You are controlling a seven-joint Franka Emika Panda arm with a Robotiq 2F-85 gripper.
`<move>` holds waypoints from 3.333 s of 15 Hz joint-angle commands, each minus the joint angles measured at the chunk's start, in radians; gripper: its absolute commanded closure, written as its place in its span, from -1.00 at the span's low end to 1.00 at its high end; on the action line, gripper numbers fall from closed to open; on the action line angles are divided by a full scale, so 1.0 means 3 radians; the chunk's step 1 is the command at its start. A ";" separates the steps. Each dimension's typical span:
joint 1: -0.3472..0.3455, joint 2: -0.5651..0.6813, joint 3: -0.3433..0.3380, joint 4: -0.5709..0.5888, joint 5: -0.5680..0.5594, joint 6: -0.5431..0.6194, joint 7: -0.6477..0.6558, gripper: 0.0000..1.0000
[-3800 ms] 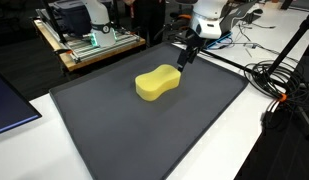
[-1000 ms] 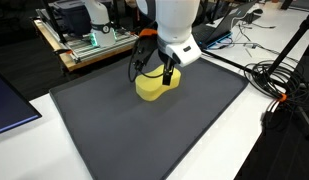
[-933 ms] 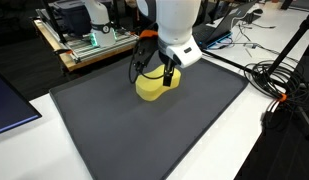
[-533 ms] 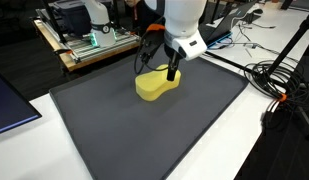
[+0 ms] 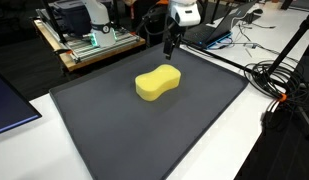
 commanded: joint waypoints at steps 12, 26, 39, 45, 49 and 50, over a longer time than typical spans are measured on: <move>0.0202 -0.1442 -0.0038 -0.1638 -0.0582 0.0633 0.1648 -1.00; -0.0037 -0.1462 -0.1020 -0.1953 0.1649 0.1281 -0.1343 -1.00; -0.0620 -0.0713 -0.1202 -0.0572 0.1706 -0.0197 -0.1883 -1.00; -0.0610 -0.0198 -0.0940 0.0248 0.1043 -0.0594 -0.1054 -1.00; -0.0567 0.0084 -0.0795 0.0776 0.0473 -0.1119 -0.0613 -1.00; -0.0548 0.0150 -0.0753 0.0892 0.0363 -0.1218 -0.0514 -1.00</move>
